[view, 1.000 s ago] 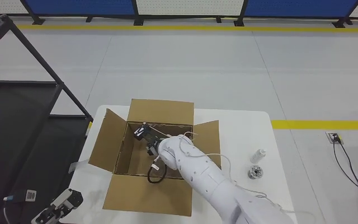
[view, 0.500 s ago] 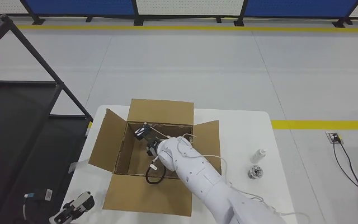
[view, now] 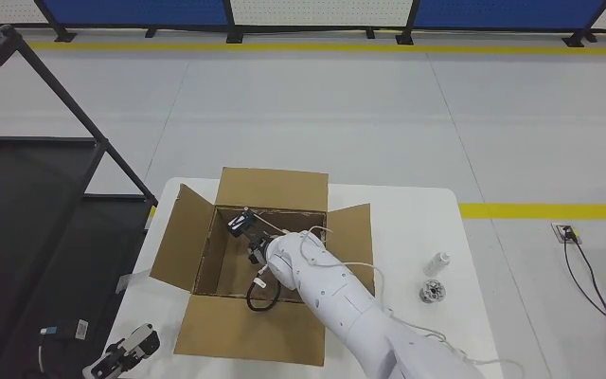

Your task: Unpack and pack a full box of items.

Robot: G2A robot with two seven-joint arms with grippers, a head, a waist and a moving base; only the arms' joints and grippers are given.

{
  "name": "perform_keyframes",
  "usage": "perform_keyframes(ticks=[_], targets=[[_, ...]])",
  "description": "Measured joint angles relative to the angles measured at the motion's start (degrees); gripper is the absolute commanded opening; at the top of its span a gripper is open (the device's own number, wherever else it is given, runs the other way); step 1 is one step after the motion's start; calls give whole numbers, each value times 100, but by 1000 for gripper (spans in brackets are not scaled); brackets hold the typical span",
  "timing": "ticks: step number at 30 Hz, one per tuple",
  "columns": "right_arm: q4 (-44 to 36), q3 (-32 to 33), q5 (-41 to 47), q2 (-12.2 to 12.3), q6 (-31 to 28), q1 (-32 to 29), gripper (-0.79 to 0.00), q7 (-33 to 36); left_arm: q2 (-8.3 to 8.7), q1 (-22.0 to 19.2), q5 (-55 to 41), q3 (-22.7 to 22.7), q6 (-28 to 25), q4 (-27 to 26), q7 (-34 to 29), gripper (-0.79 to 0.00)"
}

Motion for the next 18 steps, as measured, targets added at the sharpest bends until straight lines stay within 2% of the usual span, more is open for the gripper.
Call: perform_keyframes(ticks=[5, 15, 18], targets=[[159, 84, 110, 6, -374, -99, -785, -605, 0, 0, 0, 0, 0, 0, 0, 0], [149, 82, 100, 8, -343, -110, -785, -591, 0, -1, 3, 4, 5, -3, 3, 0], [104, 91, 34, 27, -128, -198, -785, -579, 0, -21, 161, 115, 84, -103, 21, 0]])
